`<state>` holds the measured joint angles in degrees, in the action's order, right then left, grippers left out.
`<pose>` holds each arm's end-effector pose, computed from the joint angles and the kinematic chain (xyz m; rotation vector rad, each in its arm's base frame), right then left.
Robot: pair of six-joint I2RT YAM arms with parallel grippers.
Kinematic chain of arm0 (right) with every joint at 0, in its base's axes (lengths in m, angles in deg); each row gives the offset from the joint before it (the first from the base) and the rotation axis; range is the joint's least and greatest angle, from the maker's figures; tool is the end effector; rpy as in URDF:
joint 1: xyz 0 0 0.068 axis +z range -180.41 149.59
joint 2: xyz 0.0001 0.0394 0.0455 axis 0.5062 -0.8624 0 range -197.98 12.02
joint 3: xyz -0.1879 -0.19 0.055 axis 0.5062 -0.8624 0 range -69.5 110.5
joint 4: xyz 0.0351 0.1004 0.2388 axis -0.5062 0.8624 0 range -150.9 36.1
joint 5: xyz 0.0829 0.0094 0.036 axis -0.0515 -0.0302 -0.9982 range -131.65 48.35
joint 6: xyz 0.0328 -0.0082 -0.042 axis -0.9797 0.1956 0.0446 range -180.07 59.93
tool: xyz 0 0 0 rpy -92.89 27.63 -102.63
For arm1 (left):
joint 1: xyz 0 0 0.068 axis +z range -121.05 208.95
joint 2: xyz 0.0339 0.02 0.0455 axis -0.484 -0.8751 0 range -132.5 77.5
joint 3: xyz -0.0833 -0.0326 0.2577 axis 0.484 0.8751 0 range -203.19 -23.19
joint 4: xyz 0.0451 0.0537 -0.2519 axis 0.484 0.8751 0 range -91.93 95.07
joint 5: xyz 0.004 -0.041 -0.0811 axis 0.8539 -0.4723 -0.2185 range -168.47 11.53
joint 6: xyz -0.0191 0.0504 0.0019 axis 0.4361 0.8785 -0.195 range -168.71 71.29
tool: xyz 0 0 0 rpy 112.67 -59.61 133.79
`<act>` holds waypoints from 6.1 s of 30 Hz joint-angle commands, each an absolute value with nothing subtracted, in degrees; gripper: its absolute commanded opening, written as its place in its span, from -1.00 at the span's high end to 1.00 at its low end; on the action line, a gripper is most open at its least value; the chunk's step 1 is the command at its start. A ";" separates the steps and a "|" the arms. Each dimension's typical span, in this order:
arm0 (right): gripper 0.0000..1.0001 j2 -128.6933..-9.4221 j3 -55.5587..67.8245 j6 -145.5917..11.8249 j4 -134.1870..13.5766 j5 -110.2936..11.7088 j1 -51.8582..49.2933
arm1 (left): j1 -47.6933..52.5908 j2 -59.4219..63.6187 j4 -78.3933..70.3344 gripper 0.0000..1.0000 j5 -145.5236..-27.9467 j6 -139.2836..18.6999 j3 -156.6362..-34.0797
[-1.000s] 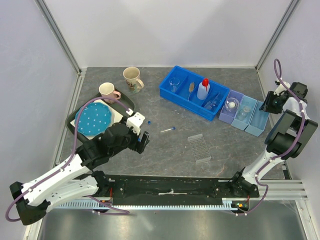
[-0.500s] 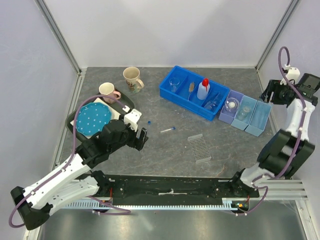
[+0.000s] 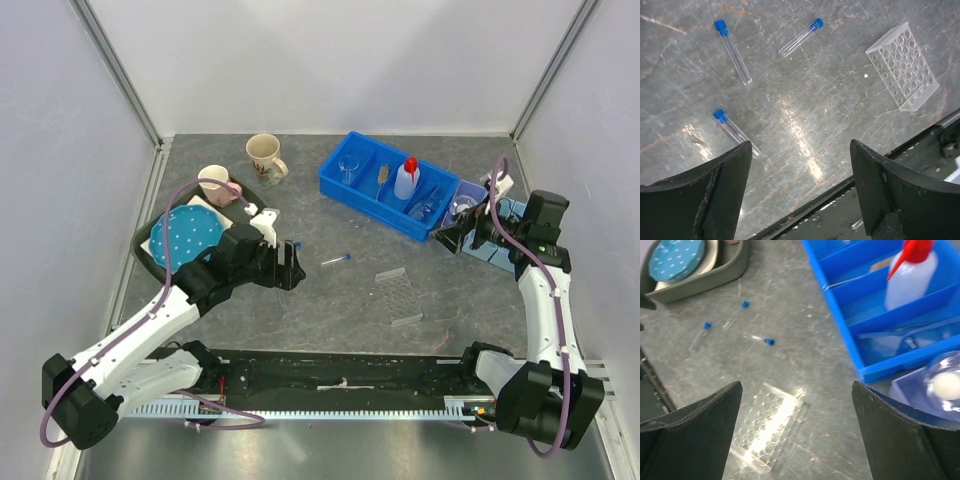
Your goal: Organize the chemistry lab equipment
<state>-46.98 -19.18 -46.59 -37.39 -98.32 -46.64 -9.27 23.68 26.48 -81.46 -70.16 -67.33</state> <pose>0.2142 -0.0312 0.3123 -0.5060 1.8619 0.7022 0.1575 -0.1265 0.2769 0.3655 2.2795 -0.6113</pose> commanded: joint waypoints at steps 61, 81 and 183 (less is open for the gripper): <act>-0.96 -49.14 -18.02 -23.89 -19.13 -113.19 -42.98 | -16.67 10.22 19.89 0.96 -75.79 -82.66 -62.67; -0.83 -60.48 -8.95 -47.49 -21.26 -100.10 -6.42 | -28.79 13.88 -22.93 0.96 -93.07 -74.73 -57.02; 0.28 -57.85 -34.70 -30.19 -48.69 -73.82 -5.98 | -13.33 33.56 25.85 -0.99 -62.83 -54.34 -66.43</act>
